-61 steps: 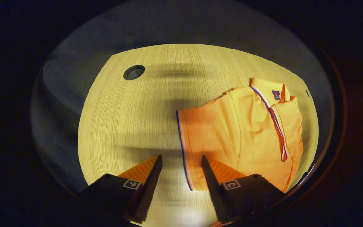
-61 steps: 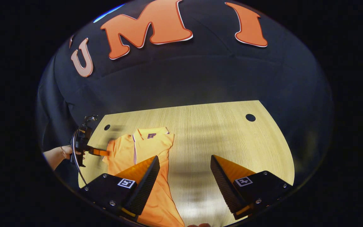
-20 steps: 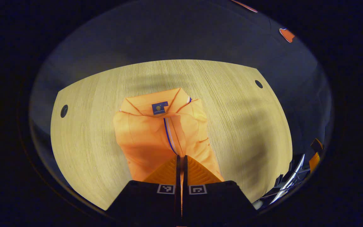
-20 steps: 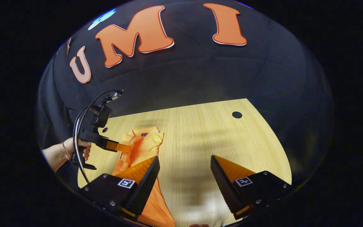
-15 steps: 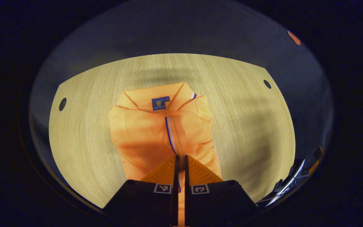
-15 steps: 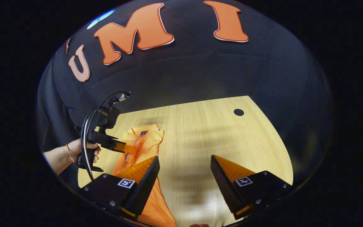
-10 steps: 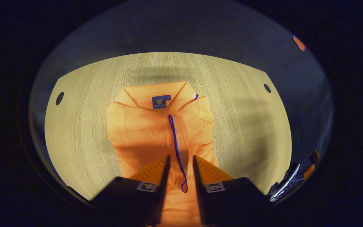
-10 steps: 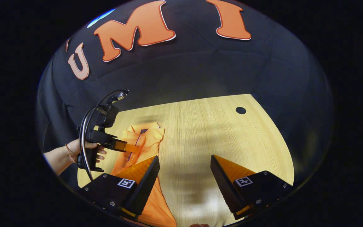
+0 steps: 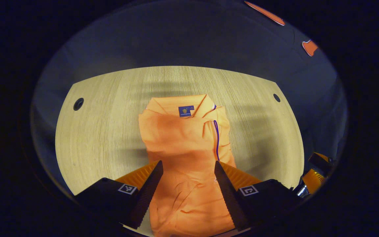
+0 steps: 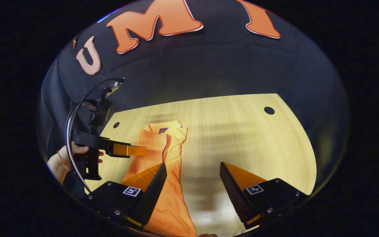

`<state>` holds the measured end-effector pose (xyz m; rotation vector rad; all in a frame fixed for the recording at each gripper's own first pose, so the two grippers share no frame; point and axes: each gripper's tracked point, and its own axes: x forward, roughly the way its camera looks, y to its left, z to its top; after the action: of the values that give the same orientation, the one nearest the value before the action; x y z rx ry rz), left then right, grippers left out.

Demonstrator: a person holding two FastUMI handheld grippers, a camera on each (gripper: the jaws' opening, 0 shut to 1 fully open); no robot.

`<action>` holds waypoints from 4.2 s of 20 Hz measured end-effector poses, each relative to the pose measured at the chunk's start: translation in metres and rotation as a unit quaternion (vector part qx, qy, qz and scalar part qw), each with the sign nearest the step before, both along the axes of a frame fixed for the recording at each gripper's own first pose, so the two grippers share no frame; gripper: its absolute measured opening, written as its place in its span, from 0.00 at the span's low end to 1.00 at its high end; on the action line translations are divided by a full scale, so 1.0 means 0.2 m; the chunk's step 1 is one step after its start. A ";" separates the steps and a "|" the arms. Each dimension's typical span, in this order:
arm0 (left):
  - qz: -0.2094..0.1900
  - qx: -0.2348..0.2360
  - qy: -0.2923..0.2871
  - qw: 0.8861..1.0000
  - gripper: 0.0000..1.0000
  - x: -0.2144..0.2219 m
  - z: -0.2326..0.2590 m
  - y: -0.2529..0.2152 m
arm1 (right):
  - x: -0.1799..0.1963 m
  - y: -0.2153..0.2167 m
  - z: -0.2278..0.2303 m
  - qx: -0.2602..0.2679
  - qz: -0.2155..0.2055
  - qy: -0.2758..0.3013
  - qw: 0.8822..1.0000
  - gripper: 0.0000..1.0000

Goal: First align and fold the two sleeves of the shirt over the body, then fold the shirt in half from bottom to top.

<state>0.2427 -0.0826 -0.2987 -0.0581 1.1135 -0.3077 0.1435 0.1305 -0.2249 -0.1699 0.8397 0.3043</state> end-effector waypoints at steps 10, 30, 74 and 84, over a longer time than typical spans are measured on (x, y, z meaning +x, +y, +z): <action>0.037 -0.001 -0.014 0.999 0.97 -0.57 -0.02 0.37 | -0.40 0.14 -0.27 -0.056 0.042 0.051 0.996 0.99; 0.055 0.044 0.110 0.991 0.99 -1.76 -0.40 0.63 | -1.38 -0.27 -0.78 -0.162 -0.003 0.231 0.959 0.99; 0.056 0.022 0.035 0.998 0.01 -1.43 -0.25 0.45 | -1.09 -0.10 -0.59 -0.089 0.001 0.216 0.972 0.00; 0.026 0.010 -0.046 0.999 0.00 -0.87 -0.02 0.38 | -0.54 0.07 -0.33 -0.081 0.016 0.133 0.988 0.00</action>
<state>0.0686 -0.0069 -0.3019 -0.0547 1.0224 -0.2501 0.0353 0.1444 -0.2918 -0.2996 1.1285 0.2918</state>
